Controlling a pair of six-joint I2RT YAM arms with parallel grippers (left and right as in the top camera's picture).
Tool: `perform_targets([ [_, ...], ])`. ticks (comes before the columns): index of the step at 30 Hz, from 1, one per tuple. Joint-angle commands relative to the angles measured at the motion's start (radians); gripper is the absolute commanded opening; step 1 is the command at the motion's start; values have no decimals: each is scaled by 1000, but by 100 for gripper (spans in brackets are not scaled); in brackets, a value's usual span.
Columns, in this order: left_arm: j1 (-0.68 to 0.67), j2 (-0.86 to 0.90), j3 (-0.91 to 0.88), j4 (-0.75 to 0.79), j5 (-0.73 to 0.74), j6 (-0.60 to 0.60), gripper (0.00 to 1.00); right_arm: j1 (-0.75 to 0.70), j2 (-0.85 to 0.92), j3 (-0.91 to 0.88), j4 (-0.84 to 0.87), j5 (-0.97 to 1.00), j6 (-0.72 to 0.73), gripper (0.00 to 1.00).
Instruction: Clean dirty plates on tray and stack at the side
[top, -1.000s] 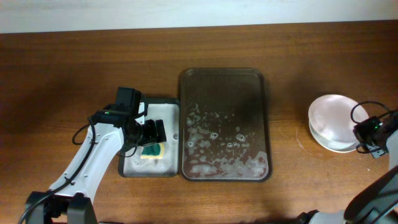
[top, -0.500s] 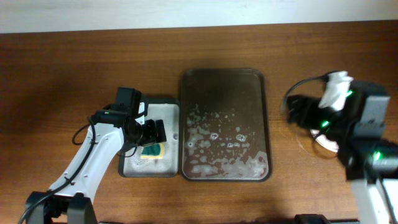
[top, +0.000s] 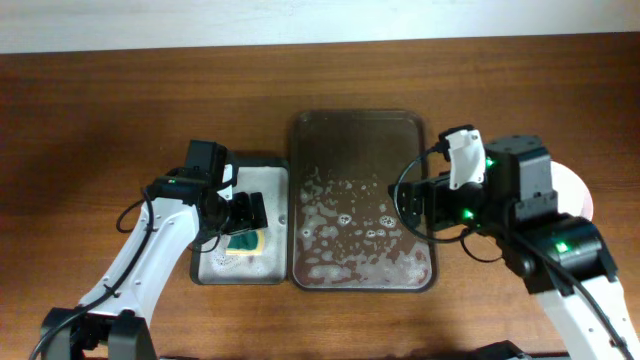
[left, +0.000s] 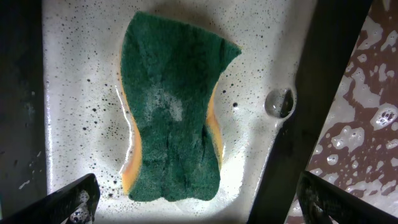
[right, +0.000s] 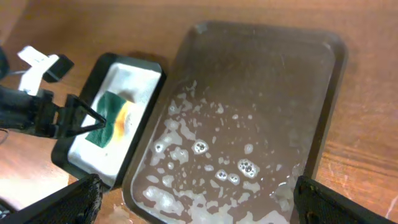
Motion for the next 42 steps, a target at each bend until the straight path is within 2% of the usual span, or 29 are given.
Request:
perform_targets([
  [1, 5, -10, 1, 2, 7, 9, 99, 6, 32, 6, -21, 3, -7, 99],
  [8, 5, -10, 1, 2, 7, 9, 100, 6, -24, 6, -39, -4, -7, 99],
  [13, 5, -10, 1, 2, 7, 9, 99, 6, -115, 6, -35, -159, -7, 99],
  [17, 5, -10, 1, 2, 7, 9, 99, 3, -137, 6, -61, -177, -8, 99],
  [20, 5, -10, 1, 2, 7, 9, 99, -13, -155, 22, -58, -145, -32, 99],
  [23, 5, -10, 1, 2, 7, 9, 99, -17, -219, 34, -58, -131, -154, 99],
  [28, 5, -10, 1, 1, 8, 9, 99, -19, -415, 10, -58, 96, -260, 99],
  [30, 5, -10, 1, 1, 7, 9, 99, -42, -489, -51, -13, 148, -281, 99],
  [35, 5, -10, 1, 2, 8, 8, 99, -117, -731, -384, 158, 161, -277, 99],
  [39, 5, -10, 1, 2, 7, 9, 99, -139, -896, -670, 419, 163, -277, 99],
  [42, 5, -10, 1, 2, 7, 9, 99, -157, -981, -804, 537, 163, -277, 99],
])
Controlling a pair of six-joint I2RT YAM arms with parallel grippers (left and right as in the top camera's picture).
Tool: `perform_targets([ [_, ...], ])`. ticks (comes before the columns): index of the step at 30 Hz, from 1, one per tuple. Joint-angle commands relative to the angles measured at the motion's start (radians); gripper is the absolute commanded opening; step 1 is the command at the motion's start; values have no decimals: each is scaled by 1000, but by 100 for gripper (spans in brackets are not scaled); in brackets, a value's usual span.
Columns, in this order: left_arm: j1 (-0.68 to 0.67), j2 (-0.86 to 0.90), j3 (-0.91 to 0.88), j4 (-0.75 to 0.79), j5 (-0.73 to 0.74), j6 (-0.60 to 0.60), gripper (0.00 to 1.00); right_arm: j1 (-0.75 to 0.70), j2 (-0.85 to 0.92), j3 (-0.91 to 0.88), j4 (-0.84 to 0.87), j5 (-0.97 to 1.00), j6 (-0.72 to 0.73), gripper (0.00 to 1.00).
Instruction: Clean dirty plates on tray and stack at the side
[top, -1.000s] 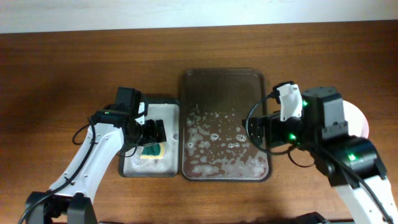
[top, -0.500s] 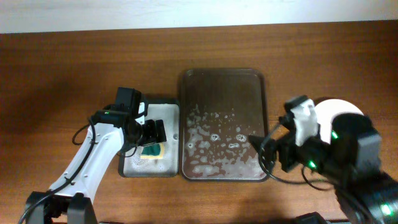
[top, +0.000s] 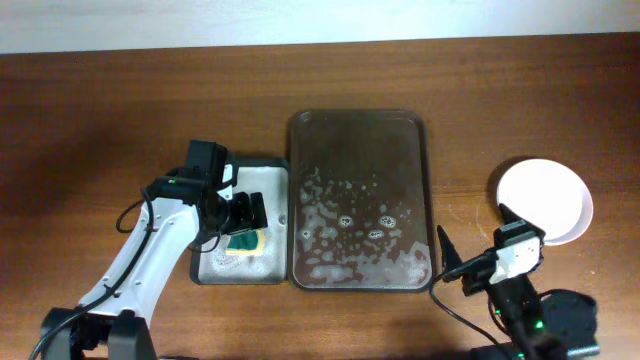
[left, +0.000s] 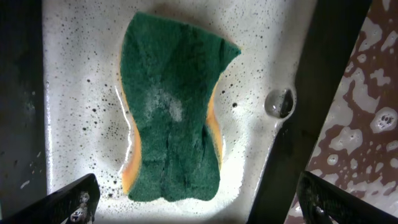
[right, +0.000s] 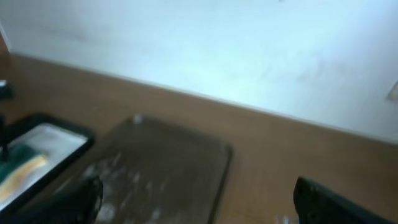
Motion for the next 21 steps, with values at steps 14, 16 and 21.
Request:
perform_targets([
  [14, 5, -10, 1, 1, 7, 9, 99, -52, -168, -438, 457, 28, -10, 99],
  [16, 5, -10, 1, 1, 7, 9, 99, -51, -168, -438, 424, 28, -10, 99],
  [21, 5, -10, 1, 1, 7, 9, 99, -51, -164, -438, 327, 32, -10, 99],
])
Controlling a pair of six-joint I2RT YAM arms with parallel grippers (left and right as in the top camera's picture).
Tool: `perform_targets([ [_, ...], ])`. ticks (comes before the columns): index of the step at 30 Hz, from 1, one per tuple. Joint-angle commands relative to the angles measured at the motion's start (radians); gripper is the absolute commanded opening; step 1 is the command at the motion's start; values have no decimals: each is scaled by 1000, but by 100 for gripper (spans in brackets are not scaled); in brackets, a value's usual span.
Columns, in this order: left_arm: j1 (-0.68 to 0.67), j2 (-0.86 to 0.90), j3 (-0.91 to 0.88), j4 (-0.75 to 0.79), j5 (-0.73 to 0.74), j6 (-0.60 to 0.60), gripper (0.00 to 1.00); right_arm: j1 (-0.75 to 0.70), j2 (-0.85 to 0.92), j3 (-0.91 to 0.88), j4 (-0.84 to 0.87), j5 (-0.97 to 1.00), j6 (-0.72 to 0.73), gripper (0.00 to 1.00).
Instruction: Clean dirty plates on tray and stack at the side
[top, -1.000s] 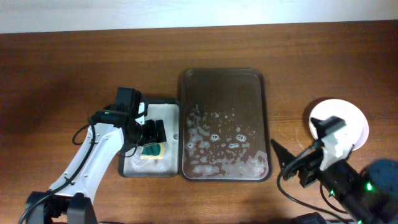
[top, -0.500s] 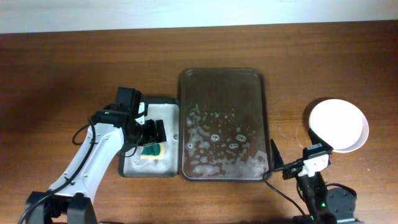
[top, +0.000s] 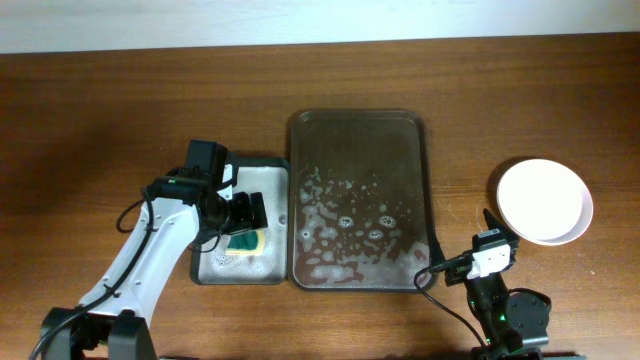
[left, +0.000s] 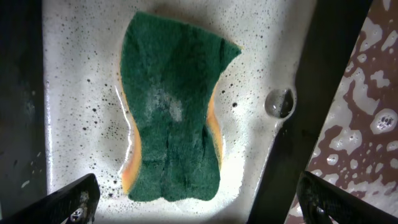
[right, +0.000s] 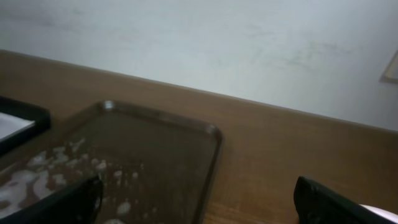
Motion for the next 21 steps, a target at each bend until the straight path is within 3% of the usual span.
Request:
perform_targets([
  [1, 5, -10, 1, 1, 8, 9, 100, -7, -8, -5, -6, 13, 1, 99],
  [12, -3, -40, -4, 1, 8, 9, 99, -7, -7, -5, -6, 13, 1, 99],
  [16, -47, -201, -42, 1, -16, 9, 99, -7, -7, -5, -6, 13, 1, 99],
  [21, -29, -511, -185, 32, -177, 9, 99, -7, -7, -5, -6, 13, 1, 99],
])
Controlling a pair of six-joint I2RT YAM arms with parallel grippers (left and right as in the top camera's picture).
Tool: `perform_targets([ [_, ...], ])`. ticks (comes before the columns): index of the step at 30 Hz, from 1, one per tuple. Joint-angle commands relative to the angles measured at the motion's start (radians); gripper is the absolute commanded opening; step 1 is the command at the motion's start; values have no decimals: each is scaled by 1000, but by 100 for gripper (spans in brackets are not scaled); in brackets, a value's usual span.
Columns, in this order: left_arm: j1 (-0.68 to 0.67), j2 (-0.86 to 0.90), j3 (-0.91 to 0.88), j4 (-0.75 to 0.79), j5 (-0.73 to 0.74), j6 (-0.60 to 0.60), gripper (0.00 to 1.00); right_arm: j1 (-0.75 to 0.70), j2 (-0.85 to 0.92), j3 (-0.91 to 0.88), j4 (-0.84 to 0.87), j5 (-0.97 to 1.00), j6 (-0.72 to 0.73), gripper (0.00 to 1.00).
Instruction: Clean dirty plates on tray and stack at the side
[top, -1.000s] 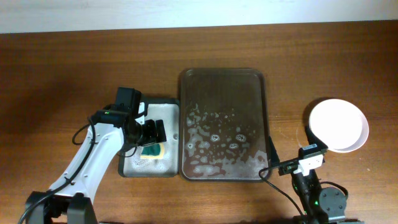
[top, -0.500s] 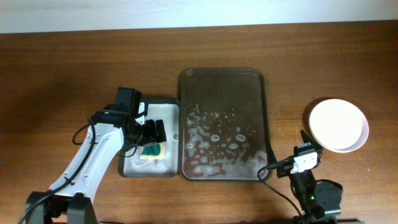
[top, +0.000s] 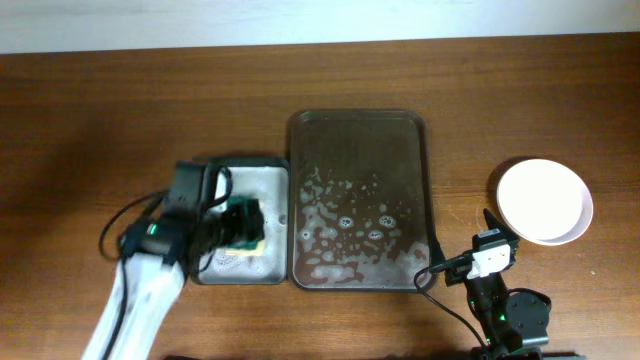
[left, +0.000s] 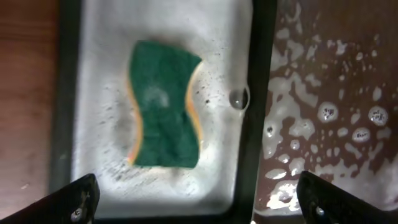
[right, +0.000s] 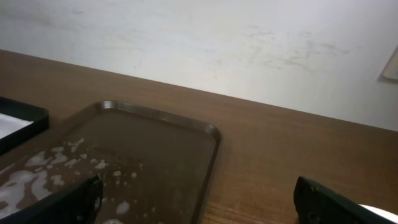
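Observation:
A dark brown tray (top: 357, 140) at mid-table carries soap suds and no plate. One white plate (top: 545, 200) rests on the table to its right. A green and yellow sponge (left: 163, 112) lies in a small black basin (top: 240, 160) of soapy water left of the tray. My left gripper (left: 199, 202) hangs open above the basin, clear of the sponge. My right gripper (top: 465, 262) is open and low by the table's front edge, off the tray's near right corner (right: 143, 149).
Bare wooden table (top: 100, 120) surrounds the tray and basin. A pale wall (right: 199, 37) runs behind the table's far edge.
My left gripper has risen and drawn back from the sponge, so the whole basin and part of the tray now show in its view. The right arm has not moved.
At first my right gripper hovered open over the tray's right side, hiding the plate, while the left was open just above the sponge. Then the right arm was down at the front edge and the plate showed on the table. Now the left has lifted away.

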Motion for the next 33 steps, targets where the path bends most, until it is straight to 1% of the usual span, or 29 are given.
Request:
perform_targets([
  [1, 33, -234, -127, 61, -127, 10, 99, -7, -7, -5, -6, 12, 1, 99],
  [2, 52, -299, -163, 108, -129, 10, 99, -7, -7, -5, -6, 12, 1, 99],
  [4, 116, -477, -278, 272, -115, 10, 100, -7, -7, -5, -6, 12, 1, 99],
  [5, 137, -540, -322, 325, -105, 12, 99, -7, -7, -5, -6, 12, 1, 99],
  [7, 170, -700, -433, 441, -83, 47, 99, -7, -7, -5, -6, 12, 1, 99],
  [12, 173, -1009, -637, 647, -52, 159, 99, -7, -7, -5, -6, 12, 1, 99],
  [16, 173, -1188, -723, 684, -49, 198, 99, -7, -7, -5, -6, 12, 1, 99],
  [24, 168, -1188, -769, 705, -55, 281, 99, -7, -7, -5, -6, 12, 1, 99],
  [28, 145, -1188, -906, 841, -54, 281, 99, -7, -7, -5, -6, 12, 1, 99],
  [33, 139, -1188, -903, 794, -92, 281, 100, -7, -7, -5, -6, 12, 1, 99],
])
